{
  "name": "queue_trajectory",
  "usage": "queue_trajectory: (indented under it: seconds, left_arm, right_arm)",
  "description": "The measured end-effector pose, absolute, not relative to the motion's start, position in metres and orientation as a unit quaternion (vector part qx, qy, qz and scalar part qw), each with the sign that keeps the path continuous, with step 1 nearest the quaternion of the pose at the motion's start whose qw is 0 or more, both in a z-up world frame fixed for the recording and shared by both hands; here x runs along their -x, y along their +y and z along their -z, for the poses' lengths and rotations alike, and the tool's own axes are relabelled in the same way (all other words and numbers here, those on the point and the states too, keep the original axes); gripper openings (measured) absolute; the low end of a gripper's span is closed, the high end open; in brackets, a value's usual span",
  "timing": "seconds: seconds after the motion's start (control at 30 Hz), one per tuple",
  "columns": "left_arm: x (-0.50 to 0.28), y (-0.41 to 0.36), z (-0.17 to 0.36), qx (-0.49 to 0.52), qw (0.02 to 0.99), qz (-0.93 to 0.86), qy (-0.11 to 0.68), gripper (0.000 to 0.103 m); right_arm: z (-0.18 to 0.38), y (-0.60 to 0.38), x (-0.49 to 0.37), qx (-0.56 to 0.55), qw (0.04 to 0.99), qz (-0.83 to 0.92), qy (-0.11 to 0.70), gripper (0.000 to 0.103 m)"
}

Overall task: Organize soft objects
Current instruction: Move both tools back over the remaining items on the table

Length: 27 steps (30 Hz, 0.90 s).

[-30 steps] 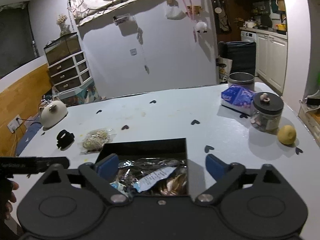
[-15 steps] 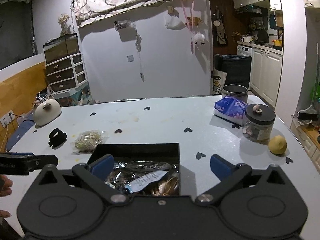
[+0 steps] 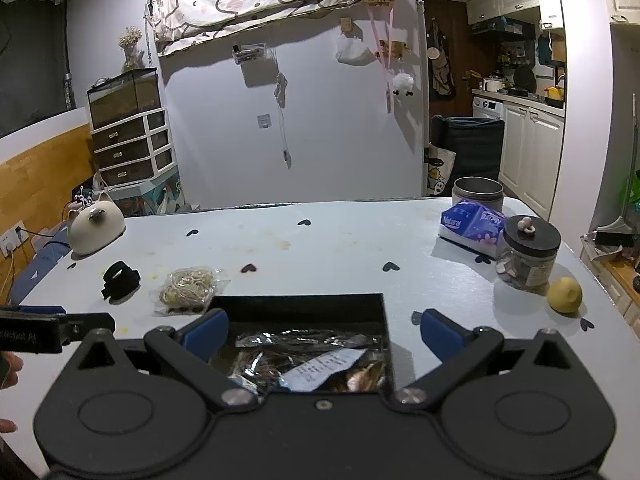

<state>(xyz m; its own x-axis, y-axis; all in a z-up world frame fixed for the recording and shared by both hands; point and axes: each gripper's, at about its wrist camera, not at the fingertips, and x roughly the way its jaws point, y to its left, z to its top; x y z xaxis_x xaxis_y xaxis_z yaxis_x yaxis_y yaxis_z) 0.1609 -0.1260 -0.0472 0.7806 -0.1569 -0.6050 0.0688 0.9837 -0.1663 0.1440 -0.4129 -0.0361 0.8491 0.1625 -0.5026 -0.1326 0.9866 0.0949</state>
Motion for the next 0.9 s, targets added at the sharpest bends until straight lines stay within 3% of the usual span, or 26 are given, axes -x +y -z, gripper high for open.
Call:
queue_trajectory:
  seconds: [0.9]
  left_arm:
    - [-0.213, 0.021, 0.056, 0.043, 0.938, 0.064, 0.337, 0.103]
  right_arm:
    - [0.041, -0.269, -0.182, -0.049, 0.958, -0.059, 0.275, 0.103]
